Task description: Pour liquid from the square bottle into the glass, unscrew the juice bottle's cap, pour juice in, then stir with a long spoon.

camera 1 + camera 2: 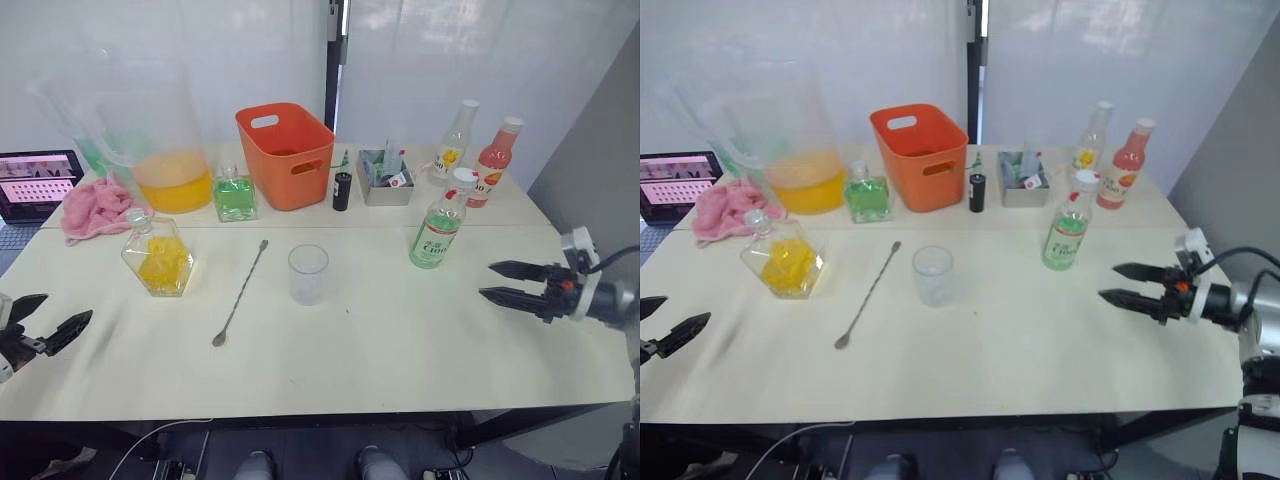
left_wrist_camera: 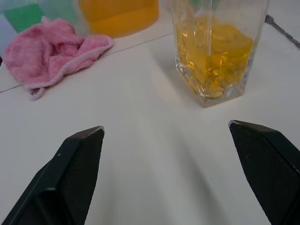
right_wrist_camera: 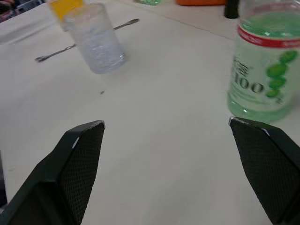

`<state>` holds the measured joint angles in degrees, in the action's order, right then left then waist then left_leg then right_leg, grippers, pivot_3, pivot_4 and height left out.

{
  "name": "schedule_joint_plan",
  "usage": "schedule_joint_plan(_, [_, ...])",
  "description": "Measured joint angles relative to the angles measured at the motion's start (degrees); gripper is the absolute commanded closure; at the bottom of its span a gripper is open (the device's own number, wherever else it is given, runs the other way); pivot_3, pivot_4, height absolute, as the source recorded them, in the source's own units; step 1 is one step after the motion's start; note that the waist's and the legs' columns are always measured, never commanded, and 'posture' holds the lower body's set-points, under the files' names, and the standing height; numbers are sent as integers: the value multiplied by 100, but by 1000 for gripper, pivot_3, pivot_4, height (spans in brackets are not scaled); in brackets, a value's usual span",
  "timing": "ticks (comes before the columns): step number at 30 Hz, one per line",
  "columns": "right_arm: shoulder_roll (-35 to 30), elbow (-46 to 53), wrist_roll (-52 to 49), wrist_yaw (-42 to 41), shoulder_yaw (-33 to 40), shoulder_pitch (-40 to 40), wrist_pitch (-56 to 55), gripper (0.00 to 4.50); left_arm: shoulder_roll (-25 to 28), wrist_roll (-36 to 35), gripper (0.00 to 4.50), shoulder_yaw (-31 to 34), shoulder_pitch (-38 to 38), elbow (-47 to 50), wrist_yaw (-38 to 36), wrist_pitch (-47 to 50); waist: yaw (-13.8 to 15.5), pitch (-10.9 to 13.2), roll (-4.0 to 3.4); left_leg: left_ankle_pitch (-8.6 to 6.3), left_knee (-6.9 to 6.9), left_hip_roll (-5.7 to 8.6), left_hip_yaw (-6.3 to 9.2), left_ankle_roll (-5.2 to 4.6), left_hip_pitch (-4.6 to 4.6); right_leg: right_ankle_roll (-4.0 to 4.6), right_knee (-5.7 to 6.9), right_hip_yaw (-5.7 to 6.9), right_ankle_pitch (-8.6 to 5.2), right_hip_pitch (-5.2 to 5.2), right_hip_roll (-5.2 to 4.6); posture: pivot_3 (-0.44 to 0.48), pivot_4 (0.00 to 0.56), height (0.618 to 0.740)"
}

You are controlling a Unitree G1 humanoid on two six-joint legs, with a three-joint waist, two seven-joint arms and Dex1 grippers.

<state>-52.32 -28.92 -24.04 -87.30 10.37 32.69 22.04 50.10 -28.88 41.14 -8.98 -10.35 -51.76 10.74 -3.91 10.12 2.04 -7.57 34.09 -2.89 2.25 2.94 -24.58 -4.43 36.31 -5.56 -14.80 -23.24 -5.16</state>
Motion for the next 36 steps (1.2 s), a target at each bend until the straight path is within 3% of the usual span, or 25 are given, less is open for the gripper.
schedule_joint_plan(5, [135, 1033, -207, -18, -318, 8, 457, 16, -652, -353, 0, 253, -462, 1198, 537, 607, 30, 0, 3, -1, 2, -1, 0, 2, 0, 1, -5, 1, 0, 1, 1, 0, 150, 738])
schedule_joint_plan(10, [554, 2252, -582, 69, -553, 14, 686, 16, -1768, -488, 0, 453, -803, 2668, 1819, 840, 102, 0, 7, -1, 15, 3, 0, 2, -5, -2, -12, 0, 2, 8, -2, 0, 150, 738])
schedule_joint_plan(13, [697, 2645, -726, 120, -655, 82, 782, 16, -2595, -408, 0, 266, -1006, 3384, 2513, 847, 140, -2, 11, 0, 23, 5, -4, 1, -8, -6, -17, -3, 4, 11, -2, 0, 150, 738])
schedule_joint_plan(16, [794, 2739, -845, 141, -767, 252, 835, 16, -3032, -236, 0, -8, -1050, 3739, 3032, 854, 182, -2, 15, -1, 39, 3, 3, 2, -8, -3, -10, 0, 7, 13, 3, 0, 150, 738])
schedule_joint_plan(24, [792, 2854, -888, 230, -755, 273, 835, 16, -3249, 271, 0, -741, -645, 3818, 3617, 763, 186, -4, 18, -5, 67, 6, 4, 7, -18, -1, -13, 0, 10, 18, 1, 0, 150, 738])
schedule_joint_plan(29, [584, 2939, -876, 253, -701, -144, 765, 16, -3225, 711, 0, -1258, 77, 3344, 3800, 600, 245, -4, 19, -4, 70, 8, 5, 6, -29, -9, -17, 0, 14, 14, 2, 0, 150, 738])
schedule_joint_plan(36, [329, 2968, -880, 355, -417, -498, 602, 16, -3044, 764, 0, -1533, 988, 2513, 3768, 568, 248, -5, 20, -3, 69, 6, 8, 5, -30, -12, -19, 2, 16, 13, 5, 0, 150, 738])
